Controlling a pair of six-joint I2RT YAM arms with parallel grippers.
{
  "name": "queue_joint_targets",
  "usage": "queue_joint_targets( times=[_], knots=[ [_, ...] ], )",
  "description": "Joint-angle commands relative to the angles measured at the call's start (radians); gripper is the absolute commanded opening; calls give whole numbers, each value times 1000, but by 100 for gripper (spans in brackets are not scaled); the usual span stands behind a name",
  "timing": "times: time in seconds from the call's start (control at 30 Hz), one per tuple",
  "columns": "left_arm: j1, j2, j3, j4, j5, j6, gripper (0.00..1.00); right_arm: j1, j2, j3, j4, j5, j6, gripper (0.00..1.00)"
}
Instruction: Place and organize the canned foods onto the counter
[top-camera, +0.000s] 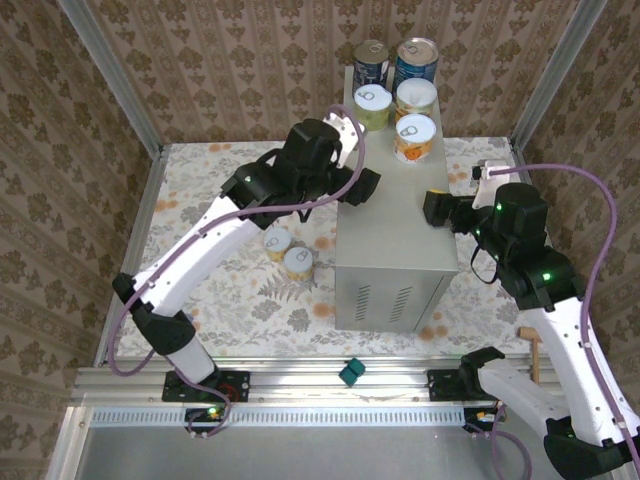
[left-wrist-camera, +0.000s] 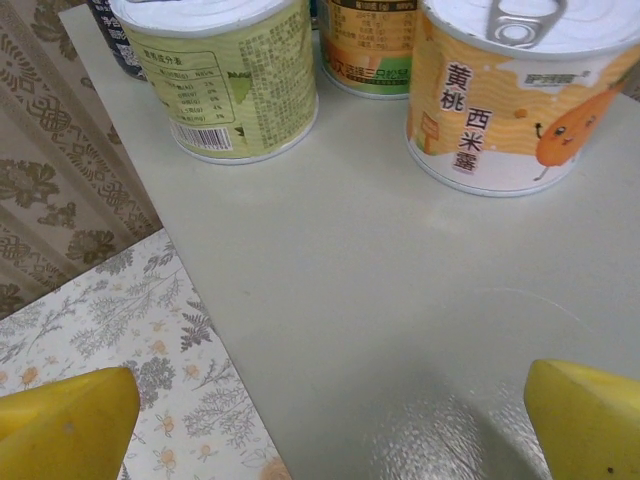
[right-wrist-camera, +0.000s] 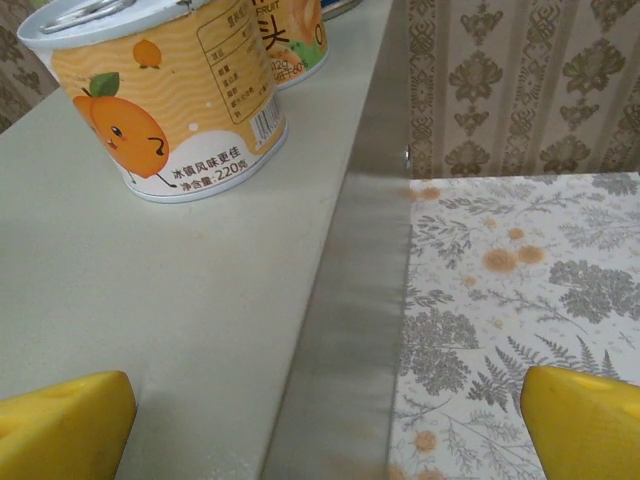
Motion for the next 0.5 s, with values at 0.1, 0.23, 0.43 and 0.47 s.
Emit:
queue_joint_targets(
  times=[0.1, 0.23, 0.43, 0.47],
  knots=[
    [34, 50, 68, -2, 18, -13, 100, -6, -39, 30, -60, -8, 9, 100],
    [55, 84, 98, -4, 28, -11, 100, -7, -42, 32, -73, -24, -14, 100],
    [72, 147, 164, -22, 49, -9, 100, -6, -44, 30, -82, -33, -15, 100],
    [74, 159, 177, -27, 51, -10, 100, -7, -43, 29, -86, -25, -14, 100]
  ],
)
